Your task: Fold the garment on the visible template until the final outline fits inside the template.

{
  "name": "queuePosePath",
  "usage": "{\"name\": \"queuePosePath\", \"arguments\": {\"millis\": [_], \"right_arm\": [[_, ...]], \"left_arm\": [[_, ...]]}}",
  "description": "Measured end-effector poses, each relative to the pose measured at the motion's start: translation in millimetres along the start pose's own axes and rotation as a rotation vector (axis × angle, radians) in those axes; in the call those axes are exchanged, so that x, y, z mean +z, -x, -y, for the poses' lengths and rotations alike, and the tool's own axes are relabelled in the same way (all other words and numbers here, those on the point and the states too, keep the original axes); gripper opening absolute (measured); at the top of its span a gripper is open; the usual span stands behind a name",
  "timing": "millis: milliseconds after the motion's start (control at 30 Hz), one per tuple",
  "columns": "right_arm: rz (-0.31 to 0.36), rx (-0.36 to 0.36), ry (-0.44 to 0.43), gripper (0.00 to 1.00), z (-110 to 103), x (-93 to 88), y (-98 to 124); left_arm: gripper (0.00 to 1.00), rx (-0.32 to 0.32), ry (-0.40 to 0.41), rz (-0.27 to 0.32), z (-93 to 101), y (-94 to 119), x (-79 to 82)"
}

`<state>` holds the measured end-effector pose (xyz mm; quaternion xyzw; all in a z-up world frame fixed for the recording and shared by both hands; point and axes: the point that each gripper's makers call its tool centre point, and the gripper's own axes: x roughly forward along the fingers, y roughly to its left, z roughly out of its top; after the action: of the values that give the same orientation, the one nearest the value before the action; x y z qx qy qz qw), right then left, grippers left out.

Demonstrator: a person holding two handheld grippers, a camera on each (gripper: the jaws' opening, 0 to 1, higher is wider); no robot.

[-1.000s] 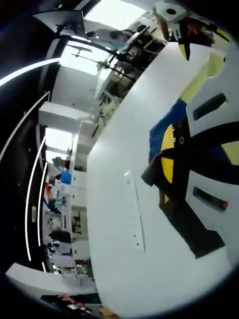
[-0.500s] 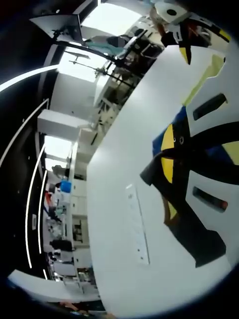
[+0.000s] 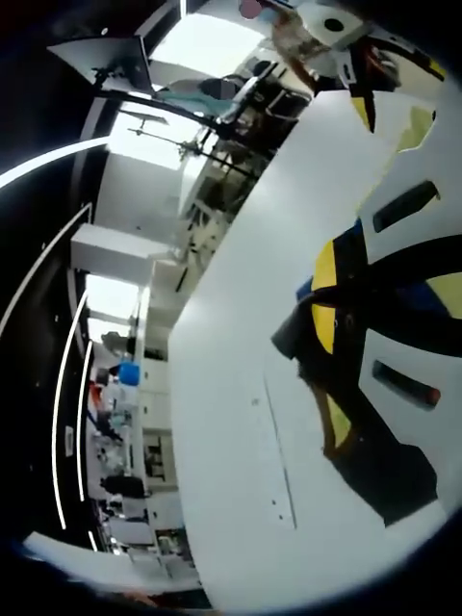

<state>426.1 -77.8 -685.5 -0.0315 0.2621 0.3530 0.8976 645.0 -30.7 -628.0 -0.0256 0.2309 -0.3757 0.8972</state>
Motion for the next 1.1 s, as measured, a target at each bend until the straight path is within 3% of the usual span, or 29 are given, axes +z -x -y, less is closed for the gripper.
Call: {"name": "queuePosePath", "arguments": {"millis": [367,667,1100], "right_arm": [[-0.012,-0.011,-0.006,0.99,4,-6.2,1],[-0.014,-0.005,-0.014,0.99,3,-9.9,-1],[-0.021,-0.011,-0.034,0.99,7,-16.7,-2]], "left_arm": [[0.00,-0.063,-0.022,-0.004,23.4,-13,-5.0],[0.00,-0.064,-0.002,-0.006,30.2,-27,-9.5],[0.00,-0.058,-0.002,-0.091,36.6,-50,-47.6]]}}
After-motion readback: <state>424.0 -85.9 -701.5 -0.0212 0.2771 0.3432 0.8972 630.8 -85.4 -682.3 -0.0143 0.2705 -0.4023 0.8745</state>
